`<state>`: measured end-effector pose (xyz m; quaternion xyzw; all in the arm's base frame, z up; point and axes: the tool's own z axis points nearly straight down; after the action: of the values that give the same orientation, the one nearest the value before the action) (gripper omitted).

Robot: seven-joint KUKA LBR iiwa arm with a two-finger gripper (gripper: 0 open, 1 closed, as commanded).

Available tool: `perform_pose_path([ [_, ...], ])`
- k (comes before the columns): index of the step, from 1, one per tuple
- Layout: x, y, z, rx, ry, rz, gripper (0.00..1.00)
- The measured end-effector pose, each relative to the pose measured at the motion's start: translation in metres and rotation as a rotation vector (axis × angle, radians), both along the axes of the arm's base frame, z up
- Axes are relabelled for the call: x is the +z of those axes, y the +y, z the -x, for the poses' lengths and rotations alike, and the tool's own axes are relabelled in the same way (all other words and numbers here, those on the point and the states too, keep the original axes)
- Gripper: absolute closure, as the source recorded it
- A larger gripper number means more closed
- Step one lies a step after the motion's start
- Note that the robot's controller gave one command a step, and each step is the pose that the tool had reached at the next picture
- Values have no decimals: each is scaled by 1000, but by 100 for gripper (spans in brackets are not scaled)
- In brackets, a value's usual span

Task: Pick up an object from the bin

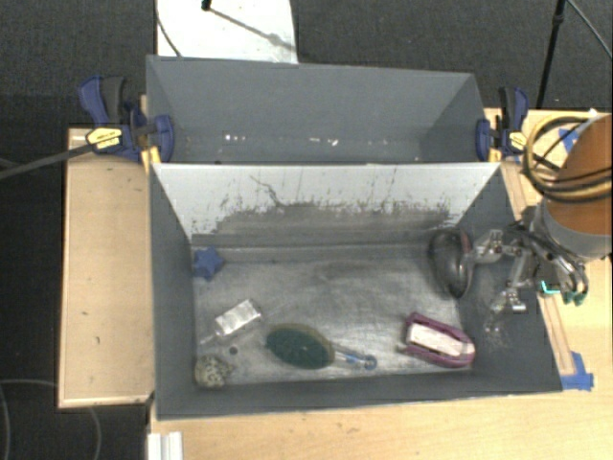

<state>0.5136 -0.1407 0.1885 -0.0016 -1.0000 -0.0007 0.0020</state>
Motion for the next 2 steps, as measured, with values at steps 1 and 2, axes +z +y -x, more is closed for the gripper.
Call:
perform_pose_path([
  [1, -99, 7, 21, 305, -14, 4, 0],
  [2, -93, 14, 13, 279, -5, 6, 0],
])
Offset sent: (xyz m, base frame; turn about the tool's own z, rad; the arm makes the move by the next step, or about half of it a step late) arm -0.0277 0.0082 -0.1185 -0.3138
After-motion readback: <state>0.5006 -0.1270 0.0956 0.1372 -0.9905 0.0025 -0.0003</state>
